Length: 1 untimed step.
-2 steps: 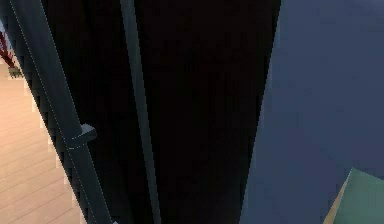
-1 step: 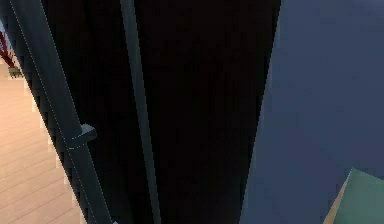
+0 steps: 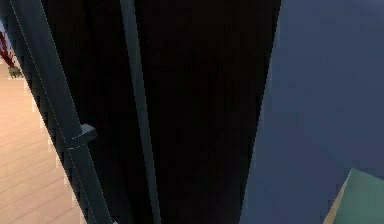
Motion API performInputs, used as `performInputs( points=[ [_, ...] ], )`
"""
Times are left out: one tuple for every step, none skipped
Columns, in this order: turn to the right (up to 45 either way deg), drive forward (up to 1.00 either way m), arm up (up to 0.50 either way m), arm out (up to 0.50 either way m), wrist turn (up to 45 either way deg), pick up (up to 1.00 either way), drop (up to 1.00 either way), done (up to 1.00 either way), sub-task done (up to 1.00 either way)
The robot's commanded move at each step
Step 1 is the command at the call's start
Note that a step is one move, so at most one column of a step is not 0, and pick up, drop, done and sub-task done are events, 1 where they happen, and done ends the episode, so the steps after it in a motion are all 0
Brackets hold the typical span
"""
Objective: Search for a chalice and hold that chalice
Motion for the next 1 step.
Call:
performInputs(
  points=[
    [0.0,0.00,0.00,0.00,24.0,0.00,0.00,0.00,0.00]
  ],
)
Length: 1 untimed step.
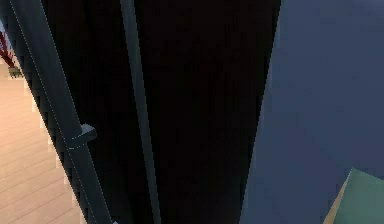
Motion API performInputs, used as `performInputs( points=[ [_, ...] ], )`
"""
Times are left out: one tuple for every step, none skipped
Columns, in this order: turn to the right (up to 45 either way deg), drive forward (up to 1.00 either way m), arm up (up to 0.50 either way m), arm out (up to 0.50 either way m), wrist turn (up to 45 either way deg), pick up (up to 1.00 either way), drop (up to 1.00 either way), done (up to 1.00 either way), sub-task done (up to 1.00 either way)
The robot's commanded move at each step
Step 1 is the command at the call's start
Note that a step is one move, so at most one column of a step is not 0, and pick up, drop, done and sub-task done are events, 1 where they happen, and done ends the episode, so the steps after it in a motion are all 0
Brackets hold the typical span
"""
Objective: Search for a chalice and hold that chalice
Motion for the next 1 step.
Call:
performInputs(
  points=[
    [0.0,0.00,0.00,0.00,0.0,1.00,0.00,0.00,0.00]
  ],
)
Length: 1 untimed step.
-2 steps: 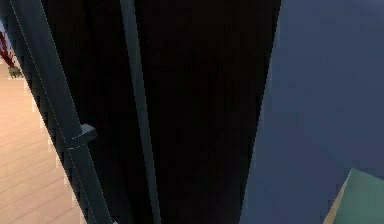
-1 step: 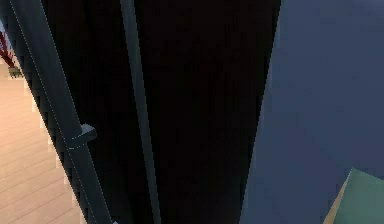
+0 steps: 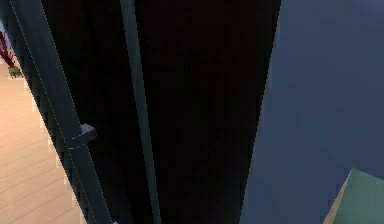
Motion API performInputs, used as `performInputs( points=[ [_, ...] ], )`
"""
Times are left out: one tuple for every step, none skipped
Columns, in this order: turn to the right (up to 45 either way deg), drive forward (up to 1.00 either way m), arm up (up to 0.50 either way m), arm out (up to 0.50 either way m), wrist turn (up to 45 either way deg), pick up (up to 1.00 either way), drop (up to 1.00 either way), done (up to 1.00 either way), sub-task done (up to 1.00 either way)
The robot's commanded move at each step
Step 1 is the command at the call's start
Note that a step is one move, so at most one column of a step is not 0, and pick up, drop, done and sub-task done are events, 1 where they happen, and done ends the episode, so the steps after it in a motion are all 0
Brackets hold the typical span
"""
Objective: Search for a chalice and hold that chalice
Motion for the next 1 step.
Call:
performInputs(
  points=[
    [0.0,0.00,0.00,0.00,0.0,0.00,0.00,1.00,0.00]
  ],
)
